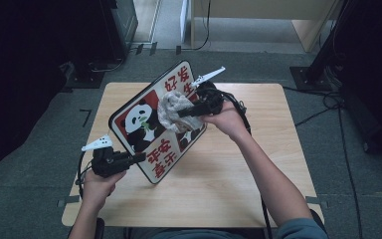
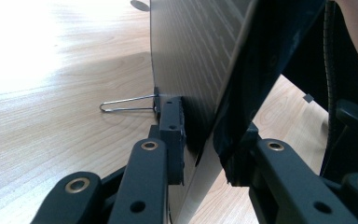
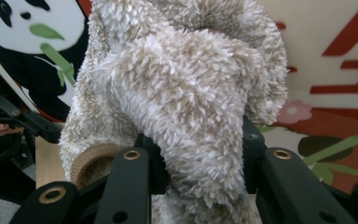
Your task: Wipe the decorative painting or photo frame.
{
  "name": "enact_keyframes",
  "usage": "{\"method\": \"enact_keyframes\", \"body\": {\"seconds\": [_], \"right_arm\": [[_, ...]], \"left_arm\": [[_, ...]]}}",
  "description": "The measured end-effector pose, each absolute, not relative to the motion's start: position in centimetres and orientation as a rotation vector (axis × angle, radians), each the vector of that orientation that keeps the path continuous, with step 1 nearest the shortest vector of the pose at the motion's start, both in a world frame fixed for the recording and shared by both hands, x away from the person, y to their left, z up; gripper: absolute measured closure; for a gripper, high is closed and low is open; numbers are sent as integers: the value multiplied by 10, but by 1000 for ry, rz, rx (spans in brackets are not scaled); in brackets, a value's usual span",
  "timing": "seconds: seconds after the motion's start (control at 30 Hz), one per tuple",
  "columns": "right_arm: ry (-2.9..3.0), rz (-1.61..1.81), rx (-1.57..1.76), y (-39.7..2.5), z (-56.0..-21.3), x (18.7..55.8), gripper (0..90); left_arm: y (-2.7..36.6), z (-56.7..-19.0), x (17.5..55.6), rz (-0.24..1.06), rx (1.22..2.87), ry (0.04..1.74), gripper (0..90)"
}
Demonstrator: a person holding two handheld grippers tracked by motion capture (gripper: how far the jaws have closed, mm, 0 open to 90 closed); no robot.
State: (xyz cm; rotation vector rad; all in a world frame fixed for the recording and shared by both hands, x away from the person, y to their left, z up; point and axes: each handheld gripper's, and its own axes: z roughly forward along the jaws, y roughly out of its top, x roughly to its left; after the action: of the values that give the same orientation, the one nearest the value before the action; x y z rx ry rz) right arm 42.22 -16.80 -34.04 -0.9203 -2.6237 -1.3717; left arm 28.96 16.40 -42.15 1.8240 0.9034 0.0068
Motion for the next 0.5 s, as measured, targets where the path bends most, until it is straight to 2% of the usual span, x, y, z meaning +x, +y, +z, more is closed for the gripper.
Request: {"method": "enact_keyframes", "body": {"seconds": [0.5], "right_arm": [[-2590, -1372, -927, -175, -366, 420, 655]], "left_arm": [[164, -422, 289, 9, 1824, 901, 734]]}}
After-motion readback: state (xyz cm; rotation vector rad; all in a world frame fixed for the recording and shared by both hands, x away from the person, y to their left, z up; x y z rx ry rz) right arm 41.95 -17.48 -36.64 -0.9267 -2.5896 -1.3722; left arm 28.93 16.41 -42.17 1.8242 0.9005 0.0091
